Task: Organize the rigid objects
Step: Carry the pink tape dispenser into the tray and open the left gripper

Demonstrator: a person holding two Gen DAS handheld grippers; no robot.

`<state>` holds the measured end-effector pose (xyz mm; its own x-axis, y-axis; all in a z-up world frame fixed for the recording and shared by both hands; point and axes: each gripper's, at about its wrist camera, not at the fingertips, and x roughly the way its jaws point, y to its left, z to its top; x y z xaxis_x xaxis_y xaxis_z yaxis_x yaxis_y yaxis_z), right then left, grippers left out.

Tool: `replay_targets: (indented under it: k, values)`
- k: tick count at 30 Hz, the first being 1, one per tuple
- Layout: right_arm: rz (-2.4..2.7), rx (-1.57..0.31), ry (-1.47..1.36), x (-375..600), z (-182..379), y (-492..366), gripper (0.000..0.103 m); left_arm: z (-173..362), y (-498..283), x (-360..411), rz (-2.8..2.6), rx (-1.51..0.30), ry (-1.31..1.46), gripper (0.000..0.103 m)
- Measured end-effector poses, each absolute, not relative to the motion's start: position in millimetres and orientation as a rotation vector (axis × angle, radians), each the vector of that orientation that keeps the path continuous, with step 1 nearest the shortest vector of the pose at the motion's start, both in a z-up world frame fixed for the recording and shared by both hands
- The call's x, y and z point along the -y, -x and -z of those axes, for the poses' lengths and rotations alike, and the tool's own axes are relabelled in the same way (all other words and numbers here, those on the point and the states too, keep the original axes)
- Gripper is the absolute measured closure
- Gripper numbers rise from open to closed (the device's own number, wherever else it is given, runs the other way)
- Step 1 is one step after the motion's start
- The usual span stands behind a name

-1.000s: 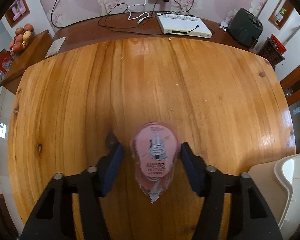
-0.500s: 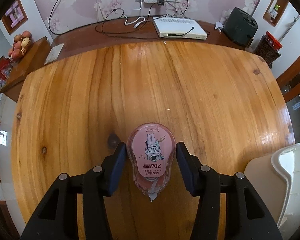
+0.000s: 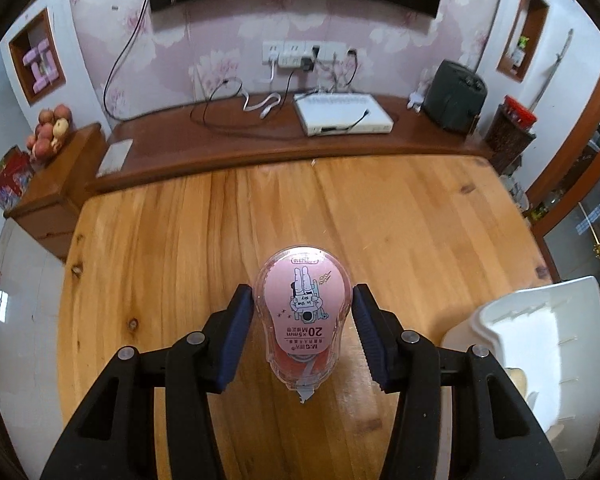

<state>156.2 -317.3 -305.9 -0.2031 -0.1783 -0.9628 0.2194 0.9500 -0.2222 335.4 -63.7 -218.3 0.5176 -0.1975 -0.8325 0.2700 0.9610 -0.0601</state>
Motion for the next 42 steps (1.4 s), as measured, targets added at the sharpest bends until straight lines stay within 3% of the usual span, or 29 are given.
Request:
replay_targets:
  k: [20, 42]
  values:
    - [0.344, -1.644, -0.001, 302.7, 293.1, -138.5, 0.063, 160.3, -265.6, 113.4, 0.444, -0.892, -0.205, 0.048]
    - [0.242, -1.534, -0.057, 305.1, 288.1, -107.0, 0.063, 179.8, -178.4, 212.2, 0.604, -1.029, -0.413, 0.048]
